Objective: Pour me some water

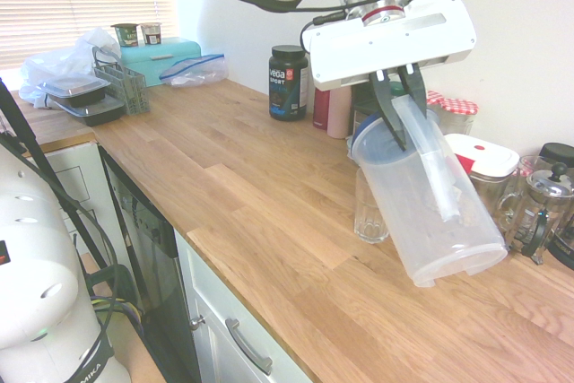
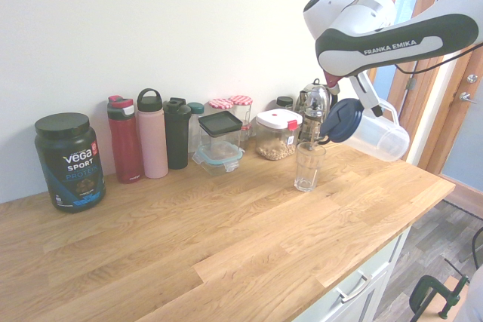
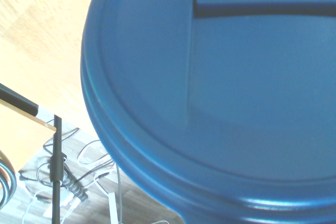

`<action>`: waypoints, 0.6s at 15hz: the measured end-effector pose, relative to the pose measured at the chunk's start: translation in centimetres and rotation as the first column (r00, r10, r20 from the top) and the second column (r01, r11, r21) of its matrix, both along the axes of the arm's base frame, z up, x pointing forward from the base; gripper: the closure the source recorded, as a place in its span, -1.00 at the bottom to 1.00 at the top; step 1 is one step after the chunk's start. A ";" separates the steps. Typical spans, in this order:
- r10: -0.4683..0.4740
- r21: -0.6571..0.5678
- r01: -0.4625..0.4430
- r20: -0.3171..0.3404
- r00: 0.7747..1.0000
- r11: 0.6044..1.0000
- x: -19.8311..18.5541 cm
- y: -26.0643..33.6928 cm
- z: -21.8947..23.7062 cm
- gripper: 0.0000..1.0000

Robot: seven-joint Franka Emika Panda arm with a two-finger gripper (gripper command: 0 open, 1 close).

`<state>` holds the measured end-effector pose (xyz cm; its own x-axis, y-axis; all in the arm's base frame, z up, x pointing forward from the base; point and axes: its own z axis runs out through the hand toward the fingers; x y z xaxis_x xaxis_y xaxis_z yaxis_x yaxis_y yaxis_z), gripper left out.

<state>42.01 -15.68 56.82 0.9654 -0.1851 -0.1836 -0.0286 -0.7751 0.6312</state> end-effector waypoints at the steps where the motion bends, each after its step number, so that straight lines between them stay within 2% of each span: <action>1: -0.006 0.026 0.006 0.034 0.999 1.000 -1.2 -0.6 1.4 1.00; 3: -0.040 0.101 0.027 0.133 0.990 0.994 -4.3 -1.8 4.6 1.00; 5: -0.088 0.197 0.044 0.217 0.972 0.979 -6.4 -2.4 6.4 1.00; 7: -0.153 0.299 0.069 0.266 0.952 0.952 -7.5 -2.7 6.7 1.00; 9: -0.244 0.397 0.114 0.294 0.924 0.911 -8.3 -2.3 4.9 1.00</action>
<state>33.74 -17.99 61.73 0.9380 -0.3428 0.0513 -0.3450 -0.9092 0.2330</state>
